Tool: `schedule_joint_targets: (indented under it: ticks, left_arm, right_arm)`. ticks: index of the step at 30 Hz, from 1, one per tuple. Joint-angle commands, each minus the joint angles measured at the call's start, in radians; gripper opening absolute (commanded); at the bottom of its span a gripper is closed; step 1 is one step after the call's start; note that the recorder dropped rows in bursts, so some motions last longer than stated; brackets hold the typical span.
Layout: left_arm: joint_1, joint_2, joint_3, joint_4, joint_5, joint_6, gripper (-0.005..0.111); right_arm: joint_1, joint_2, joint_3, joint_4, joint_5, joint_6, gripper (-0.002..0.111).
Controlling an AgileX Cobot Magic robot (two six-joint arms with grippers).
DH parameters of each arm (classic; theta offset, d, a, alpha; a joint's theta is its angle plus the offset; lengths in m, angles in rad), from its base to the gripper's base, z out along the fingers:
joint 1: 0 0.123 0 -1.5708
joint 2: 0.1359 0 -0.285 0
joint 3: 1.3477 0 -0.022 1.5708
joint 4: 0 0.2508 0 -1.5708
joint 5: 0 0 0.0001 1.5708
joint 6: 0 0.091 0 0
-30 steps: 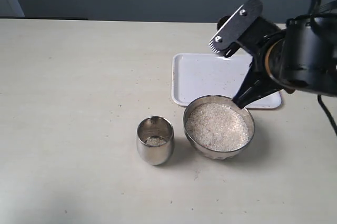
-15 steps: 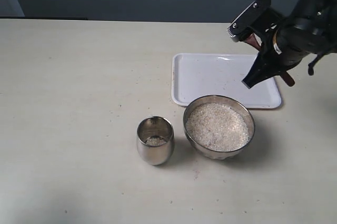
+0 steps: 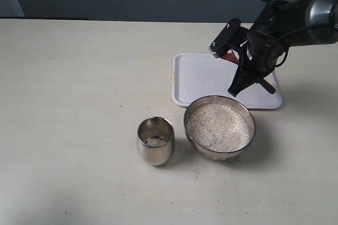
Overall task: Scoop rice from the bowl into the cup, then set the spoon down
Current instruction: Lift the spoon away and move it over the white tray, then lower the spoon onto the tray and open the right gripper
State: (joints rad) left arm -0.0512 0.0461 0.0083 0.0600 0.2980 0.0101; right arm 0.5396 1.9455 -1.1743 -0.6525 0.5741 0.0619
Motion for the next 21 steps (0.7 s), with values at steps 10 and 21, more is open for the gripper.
schedule_joint_targets:
  ticks: [10,21]
  left_arm:
    - [-0.011,0.001,-0.008,0.006,-0.009,-0.001,0.001]
    - [-0.011,0.001,-0.008,0.006,-0.011,-0.001,0.001]
  right_arm:
    - [-0.008,0.074,-0.008,0.031,-0.069,-0.004,-0.001]
    - [-0.008,0.071,-0.008,0.037,-0.057,0.007,-0.001]
